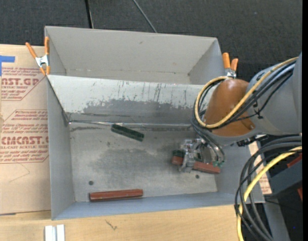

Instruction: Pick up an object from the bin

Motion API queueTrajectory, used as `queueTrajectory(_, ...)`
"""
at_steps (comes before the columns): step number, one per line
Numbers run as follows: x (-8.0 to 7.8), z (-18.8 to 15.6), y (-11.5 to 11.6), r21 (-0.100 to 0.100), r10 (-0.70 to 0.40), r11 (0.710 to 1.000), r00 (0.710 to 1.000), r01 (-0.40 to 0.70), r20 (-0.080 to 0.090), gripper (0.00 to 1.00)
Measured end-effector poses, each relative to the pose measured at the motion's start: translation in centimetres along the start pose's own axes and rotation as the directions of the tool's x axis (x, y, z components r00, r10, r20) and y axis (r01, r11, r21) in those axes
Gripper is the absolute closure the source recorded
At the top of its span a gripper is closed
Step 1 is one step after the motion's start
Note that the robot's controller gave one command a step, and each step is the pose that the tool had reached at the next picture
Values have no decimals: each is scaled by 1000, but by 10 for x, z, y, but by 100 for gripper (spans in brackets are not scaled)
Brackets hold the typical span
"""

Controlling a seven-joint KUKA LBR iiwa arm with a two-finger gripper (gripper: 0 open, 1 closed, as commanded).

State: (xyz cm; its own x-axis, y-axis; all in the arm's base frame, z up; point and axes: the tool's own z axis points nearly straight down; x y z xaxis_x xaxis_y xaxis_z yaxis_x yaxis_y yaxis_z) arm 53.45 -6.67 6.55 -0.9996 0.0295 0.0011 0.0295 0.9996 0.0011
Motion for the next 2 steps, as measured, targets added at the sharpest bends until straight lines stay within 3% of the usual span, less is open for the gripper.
queueTrajectory(1, 2, -19, 0, 0, 0, 1000, 1000, 0, -5, 100)
queueTrajectory(2, -1, -33, 0, 1, 0, 1000, 1000, 0, 5, 100)
